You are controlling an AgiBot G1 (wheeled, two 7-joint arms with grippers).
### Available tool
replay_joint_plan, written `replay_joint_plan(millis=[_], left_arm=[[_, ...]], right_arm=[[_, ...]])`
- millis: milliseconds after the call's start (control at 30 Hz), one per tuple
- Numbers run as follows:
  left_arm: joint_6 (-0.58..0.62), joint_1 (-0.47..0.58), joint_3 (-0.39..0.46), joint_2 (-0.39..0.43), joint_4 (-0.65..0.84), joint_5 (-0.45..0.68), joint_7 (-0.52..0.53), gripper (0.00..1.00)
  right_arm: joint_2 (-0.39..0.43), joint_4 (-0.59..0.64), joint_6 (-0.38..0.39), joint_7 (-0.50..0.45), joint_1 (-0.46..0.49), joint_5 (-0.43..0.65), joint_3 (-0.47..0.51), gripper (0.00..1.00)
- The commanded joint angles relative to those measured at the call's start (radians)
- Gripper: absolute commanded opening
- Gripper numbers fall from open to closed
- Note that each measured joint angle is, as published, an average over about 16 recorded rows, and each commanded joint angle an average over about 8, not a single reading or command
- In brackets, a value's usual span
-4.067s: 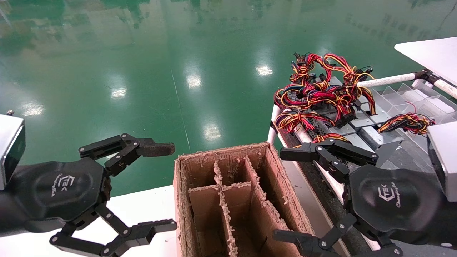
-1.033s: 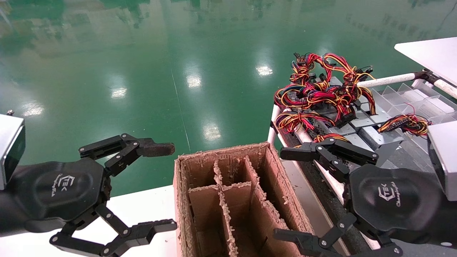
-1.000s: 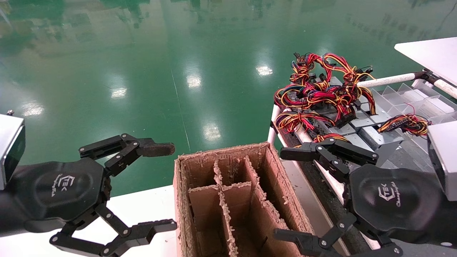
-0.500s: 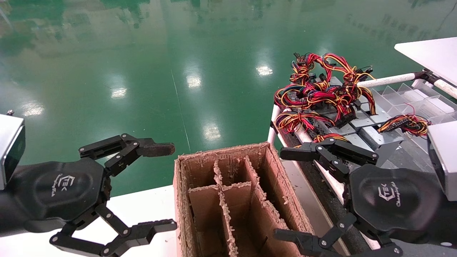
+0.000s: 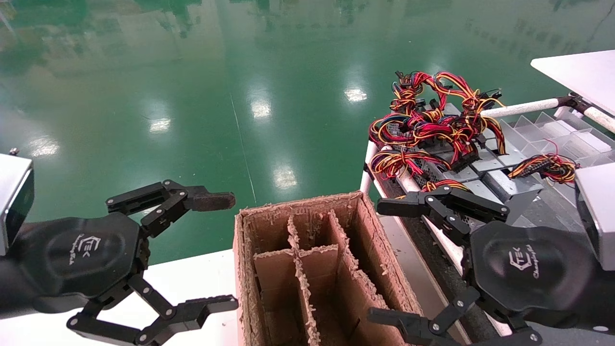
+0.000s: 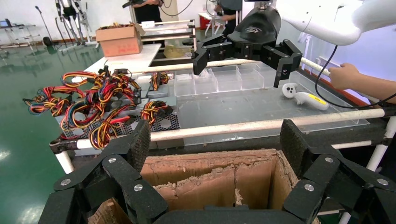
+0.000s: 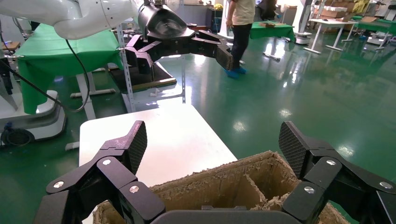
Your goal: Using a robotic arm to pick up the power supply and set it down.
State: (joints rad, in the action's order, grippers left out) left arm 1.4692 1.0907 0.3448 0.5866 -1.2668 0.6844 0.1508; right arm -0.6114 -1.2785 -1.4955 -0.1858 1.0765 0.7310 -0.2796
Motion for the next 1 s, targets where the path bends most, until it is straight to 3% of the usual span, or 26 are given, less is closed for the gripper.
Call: replay_joint_plan(millis=[33, 1000], left_arm=[[0.000, 0.000, 0.000, 0.000, 0.000, 0.000, 0.000, 1.00], [0.000, 0.000, 0.000, 0.000, 0.000, 0.000, 0.000, 1.00]], right_arm=[[0.000, 0.000, 0.000, 0.000, 0.000, 0.000, 0.000, 1.00], [0.000, 0.000, 0.000, 0.000, 0.000, 0.000, 0.000, 1.00]])
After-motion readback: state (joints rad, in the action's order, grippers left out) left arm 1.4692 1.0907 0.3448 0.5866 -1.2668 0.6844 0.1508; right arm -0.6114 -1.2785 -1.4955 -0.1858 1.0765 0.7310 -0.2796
